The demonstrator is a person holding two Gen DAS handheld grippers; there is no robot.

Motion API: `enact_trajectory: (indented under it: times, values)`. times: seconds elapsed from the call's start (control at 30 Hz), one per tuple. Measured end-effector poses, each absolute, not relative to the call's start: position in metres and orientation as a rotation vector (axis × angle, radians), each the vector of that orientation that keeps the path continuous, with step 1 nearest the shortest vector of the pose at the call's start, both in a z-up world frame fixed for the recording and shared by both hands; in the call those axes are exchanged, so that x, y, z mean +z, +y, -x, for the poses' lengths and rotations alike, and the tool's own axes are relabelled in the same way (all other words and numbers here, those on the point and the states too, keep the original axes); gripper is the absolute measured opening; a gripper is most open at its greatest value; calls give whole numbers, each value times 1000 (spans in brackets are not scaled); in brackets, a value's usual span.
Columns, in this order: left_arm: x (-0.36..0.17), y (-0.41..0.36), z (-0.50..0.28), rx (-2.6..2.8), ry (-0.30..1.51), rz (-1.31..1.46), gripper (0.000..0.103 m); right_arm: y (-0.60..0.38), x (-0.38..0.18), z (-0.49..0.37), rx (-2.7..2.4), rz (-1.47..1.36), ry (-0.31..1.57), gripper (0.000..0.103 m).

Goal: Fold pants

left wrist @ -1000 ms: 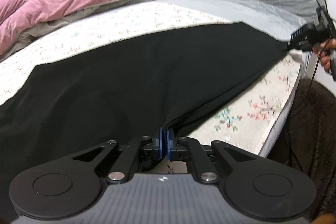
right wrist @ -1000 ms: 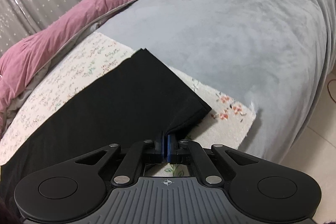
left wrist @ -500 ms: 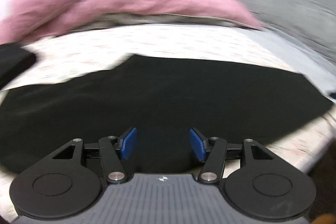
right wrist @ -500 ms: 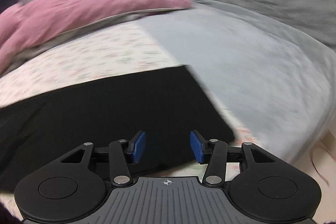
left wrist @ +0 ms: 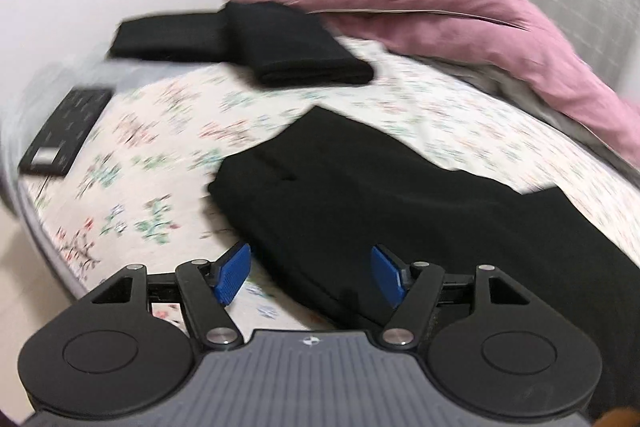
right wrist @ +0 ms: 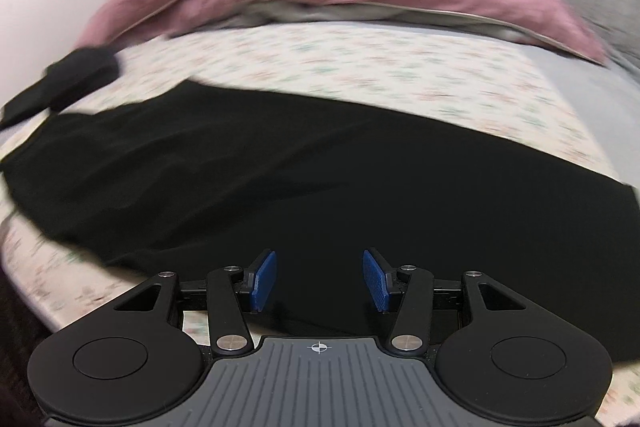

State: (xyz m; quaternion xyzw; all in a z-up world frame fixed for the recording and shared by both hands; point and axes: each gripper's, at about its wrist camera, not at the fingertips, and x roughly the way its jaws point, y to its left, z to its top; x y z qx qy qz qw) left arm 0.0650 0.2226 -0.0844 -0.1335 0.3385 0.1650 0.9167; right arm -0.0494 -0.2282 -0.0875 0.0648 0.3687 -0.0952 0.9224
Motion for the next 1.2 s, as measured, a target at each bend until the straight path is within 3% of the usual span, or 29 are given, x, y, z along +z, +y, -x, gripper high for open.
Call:
enact_trajectory:
  times: [0.03,0.1,0.13,0.2,0.37,0.47,0.53,0.63,0.7,0.87,1.2]
  values:
    - [-86,228,-69,357,699,293,74,-220,-89,44,-166,-115,761,48]
    - [-88,234,-75,369,691,329,47,-203,-93,35,-117,-83,774,48]
    - [-88,233,-77,371,691,339,14,-198,-93,32,-92,-70,779,48]
    - [-83,235,-75,365,647,343,13,-187,-96,27,-53,-45,786,48]
    - [-67,230,-71,377,520,243,13,-181,-103,20,-27,-27,826,48]
    - [-81,244,-82,425,608,260,16,-183,-108,18,-25,-36,852,48]
    - [-96,250,-97,429,760,234,19,-182,-111,16,-20,-43,862,52]
    - [-93,246,-95,490,774,194,39,-184,-110,20,-24,-32,872,58]
    - [-80,235,-88,535,714,154,43,-185,-106,20,-22,-25,868,58]
    - [-53,205,-95,442,615,47,67,-195,-92,0,2,-33,852,58]
    - [-70,180,-190,3,682,-47,67,-189,-62,-130,147,21,800,58]
